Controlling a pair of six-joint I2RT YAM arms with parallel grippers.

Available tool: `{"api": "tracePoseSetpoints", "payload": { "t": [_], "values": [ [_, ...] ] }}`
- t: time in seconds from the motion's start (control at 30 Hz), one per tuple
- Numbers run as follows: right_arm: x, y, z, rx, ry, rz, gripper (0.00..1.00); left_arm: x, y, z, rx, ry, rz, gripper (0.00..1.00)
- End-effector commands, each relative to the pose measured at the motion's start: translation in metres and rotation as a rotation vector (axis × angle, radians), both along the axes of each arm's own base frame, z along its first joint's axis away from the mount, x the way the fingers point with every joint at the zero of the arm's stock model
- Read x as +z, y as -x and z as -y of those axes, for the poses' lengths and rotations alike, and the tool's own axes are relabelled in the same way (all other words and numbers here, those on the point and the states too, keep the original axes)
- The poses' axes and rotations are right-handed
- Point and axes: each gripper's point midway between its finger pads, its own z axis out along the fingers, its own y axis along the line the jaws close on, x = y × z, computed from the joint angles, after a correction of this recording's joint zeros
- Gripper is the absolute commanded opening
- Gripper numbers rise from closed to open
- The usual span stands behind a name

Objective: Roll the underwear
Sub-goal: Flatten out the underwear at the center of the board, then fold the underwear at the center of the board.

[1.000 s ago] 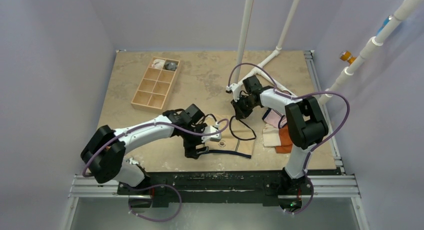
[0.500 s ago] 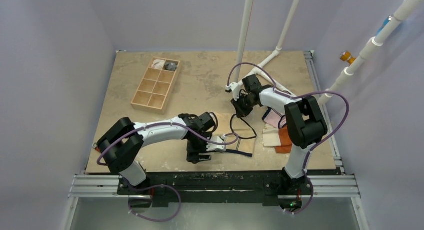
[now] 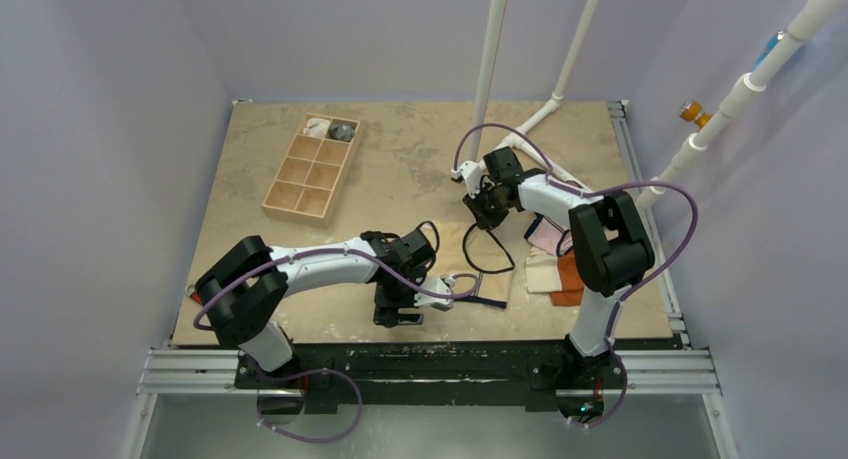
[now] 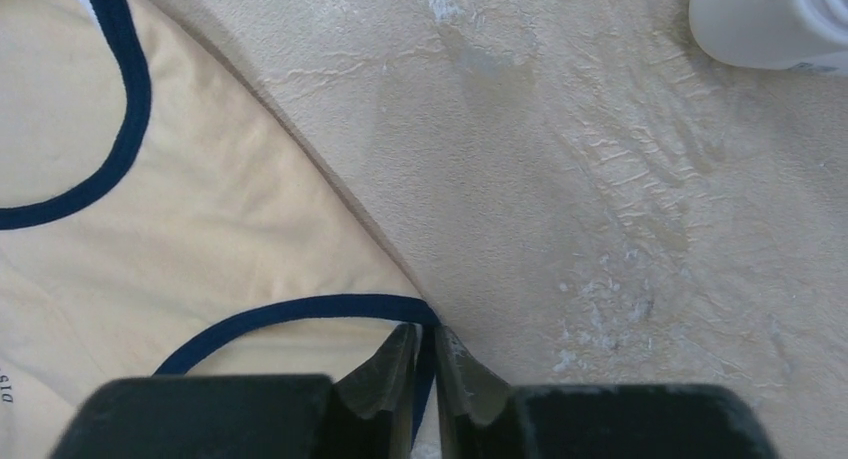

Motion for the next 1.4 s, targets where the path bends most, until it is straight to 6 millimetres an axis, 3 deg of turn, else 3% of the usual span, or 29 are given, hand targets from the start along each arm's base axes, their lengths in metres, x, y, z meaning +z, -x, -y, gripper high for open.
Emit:
{"api": "tracePoseSetpoints", "payload": {
  "t": [0.0, 0.13, 0.27, 0.43, 0.63, 0.83, 0.97, 1.1, 1.37],
  "values": [
    [-0.002, 0.001, 0.009, 0.010, 0.044, -0.007, 0.22, -0.012, 0.004, -0.008, 0.006, -0.033, -0.008, 0.77],
    [0.013, 0.008, 0.002, 0.038, -0.003, -0.018, 0.47, -0.006, -0.010, 0.003, 0.050, -0.001, 0.044, 0.77],
    [0.036, 0.015, -0.004, 0.048, -0.056, -0.002, 0.56, 0.004, -0.022, 0.013, 0.109, 0.048, 0.071, 0.78],
    [0.058, 0.027, 0.006, 0.034, -0.054, 0.038, 0.58, 0.022, -0.035, 0.018, 0.187, 0.140, 0.069, 0.81],
    [0.070, 0.048, 0.024, 0.007, -0.037, 0.051, 0.59, 0.056, -0.042, 0.015, 0.258, 0.270, 0.035, 0.87],
    [0.060, 0.078, 0.036, 0.035, -0.006, 0.003, 0.59, 0.079, -0.066, 0.000, 0.382, 0.342, 0.090, 0.94],
    [0.058, 0.083, 0.036, 0.049, -0.015, 0.008, 0.59, 0.079, -0.100, -0.020, 0.583, 0.311, 0.114, 0.96],
    [0.059, 0.082, 0.032, 0.053, -0.040, 0.009, 0.59, 0.074, -0.121, -0.037, 0.777, 0.277, 0.005, 0.94],
    [0.058, 0.081, 0.031, 0.048, -0.046, 0.014, 0.58, 0.051, -0.113, -0.030, 0.830, 0.202, -0.183, 0.83]
  ]
}}
